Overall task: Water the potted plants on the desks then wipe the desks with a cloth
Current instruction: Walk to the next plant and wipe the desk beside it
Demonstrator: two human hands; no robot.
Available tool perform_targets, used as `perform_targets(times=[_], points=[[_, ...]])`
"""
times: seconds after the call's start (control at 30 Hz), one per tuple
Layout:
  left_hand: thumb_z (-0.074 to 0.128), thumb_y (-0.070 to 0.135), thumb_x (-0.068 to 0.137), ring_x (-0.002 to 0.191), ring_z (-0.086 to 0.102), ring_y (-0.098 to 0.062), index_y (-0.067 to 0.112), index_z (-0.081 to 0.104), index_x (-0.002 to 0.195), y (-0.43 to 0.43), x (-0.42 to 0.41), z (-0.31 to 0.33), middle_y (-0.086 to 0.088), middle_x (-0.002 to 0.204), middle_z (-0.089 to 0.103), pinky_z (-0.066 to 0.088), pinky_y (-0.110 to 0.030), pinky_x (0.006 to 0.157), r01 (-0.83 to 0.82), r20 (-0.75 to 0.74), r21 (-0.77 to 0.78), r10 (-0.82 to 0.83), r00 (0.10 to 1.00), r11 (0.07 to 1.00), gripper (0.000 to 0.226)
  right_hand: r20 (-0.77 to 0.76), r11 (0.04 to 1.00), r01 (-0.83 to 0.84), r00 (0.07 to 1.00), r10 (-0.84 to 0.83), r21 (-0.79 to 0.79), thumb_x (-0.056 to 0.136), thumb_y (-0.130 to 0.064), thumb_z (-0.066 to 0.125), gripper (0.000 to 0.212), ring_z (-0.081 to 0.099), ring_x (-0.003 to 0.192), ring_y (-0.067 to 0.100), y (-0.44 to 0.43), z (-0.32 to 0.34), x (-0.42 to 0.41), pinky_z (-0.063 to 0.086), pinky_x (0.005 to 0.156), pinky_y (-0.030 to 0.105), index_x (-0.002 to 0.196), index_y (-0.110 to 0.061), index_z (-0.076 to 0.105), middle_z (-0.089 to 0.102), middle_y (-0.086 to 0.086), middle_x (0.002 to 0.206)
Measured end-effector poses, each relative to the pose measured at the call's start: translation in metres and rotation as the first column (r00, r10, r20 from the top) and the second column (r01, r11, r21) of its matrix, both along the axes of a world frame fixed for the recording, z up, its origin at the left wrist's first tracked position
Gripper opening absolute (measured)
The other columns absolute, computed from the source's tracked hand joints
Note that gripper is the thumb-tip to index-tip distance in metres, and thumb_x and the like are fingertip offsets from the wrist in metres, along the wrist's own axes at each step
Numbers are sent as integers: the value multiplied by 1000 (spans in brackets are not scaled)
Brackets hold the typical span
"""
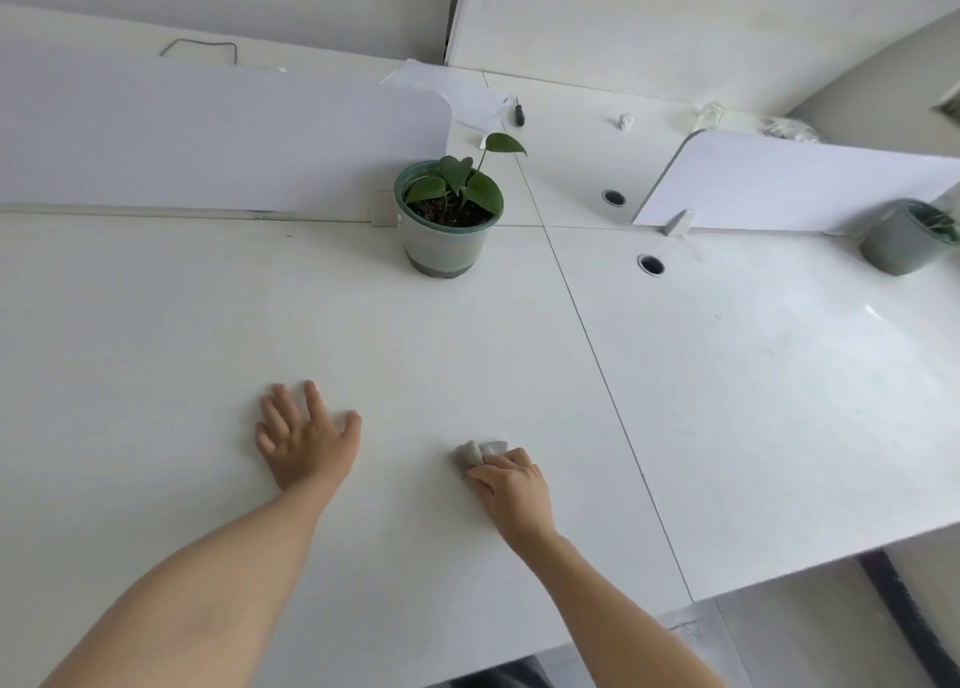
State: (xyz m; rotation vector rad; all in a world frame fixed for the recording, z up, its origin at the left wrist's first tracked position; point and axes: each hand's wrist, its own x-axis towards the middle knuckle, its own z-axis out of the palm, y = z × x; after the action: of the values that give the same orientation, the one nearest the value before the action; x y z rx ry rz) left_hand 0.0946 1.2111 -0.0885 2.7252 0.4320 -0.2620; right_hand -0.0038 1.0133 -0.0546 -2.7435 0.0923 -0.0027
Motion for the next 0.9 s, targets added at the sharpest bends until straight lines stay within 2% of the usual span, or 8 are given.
perform_targets(times=[0.17, 0.3, 0.37, 0.47, 0.53, 0.67, 0.77, 0.9], points=[[43, 47, 90, 145, 3, -27, 17, 30, 142, 12, 4, 22, -12, 157, 10, 8, -39, 115, 42, -97, -154, -58, 994, 987, 62, -111, 892, 315, 949, -295, 324, 85, -10, 57, 17, 47, 86, 18, -11, 30, -34, 39, 66, 21, 81, -10, 74, 72, -2, 84], [38, 53, 69, 134, 32, -28, 13, 54, 125, 10, -33, 59, -11, 142, 43, 29, -37, 108, -1, -149, -456, -75, 986, 890, 71, -127, 688, 393, 906, -405, 610, 82, 1, 58, 34, 54, 86, 24, -22, 63, -66, 39, 62, 9, 62, -24, 68, 57, -13, 66], [40, 50, 71, 131, 38, -25, 11, 56, 122, 1, -70, 72, -9, 139, 47, 32, -36, 107, 25, -106, -489, -87, 991, 872, 66, -156, 627, 375, 913, -377, 682, 83, -1, 59, 38, 55, 80, 22, -29, 68, -84, 41, 55, 7, 59, -30, 61, 59, -7, 72], [50, 27, 92, 125, 45, -21, 8, 59, 116, -21, -135, 79, -6, 131, 53, 33, -27, 97, 51, 20, -575, -48, 999, 817, 32, -192, 587, 344, 932, -307, 733, 84, -6, 59, 27, 53, 54, 9, -42, 67, -107, 36, 40, 10, 68, -27, 64, 62, 15, 81], [46, 20, 94, 115, 49, -16, 13, 60, 109, -43, -185, 82, -3, 121, 56, 33, -23, 90, 28, 49, -627, 4, 999, 778, 21, -188, 555, 285, 956, -227, 781, 85, -2, 55, 25, 52, 41, 2, -50, 70, -121, 33, 39, 7, 74, -22, 64, 67, 7, 76], [47, 20, 94, 104, 50, -8, 23, 55, 99, -88, -263, 65, 5, 108, 56, 32, -17, 84, 4, -26, -665, -28, 999, 747, 10, -147, 569, 188, 982, -118, 801, 85, -4, 58, 29, 64, 70, -8, -68, 70, -149, 46, 61, 6, 83, -32, 62, 73, -17, 74], [47, 24, 94, 104, 55, -9, 26, 55, 99, -97, -299, 56, 7, 104, 59, 36, -12, 75, -33, -96, -642, -38, 995, 766, 9, -211, 618, 201, 976, -58, 760, 84, -9, 59, 29, 60, 65, -10, -80, 60, -175, 45, 53, 7, 91, -38, 59, 68, -15, 85], [45, 26, 95, 94, 53, -3, 27, 54, 96, -93, -347, 55, 12, 97, 58, 34, -3, 69, -100, -150, -604, 10, 989, 791, 10, -295, 630, 182, 952, 78, 755, 84, -6, 56, 27, 58, 63, -1, -81, 47, -202, 42, 50, 4, 105, -21, 65, 65, -5, 87]])
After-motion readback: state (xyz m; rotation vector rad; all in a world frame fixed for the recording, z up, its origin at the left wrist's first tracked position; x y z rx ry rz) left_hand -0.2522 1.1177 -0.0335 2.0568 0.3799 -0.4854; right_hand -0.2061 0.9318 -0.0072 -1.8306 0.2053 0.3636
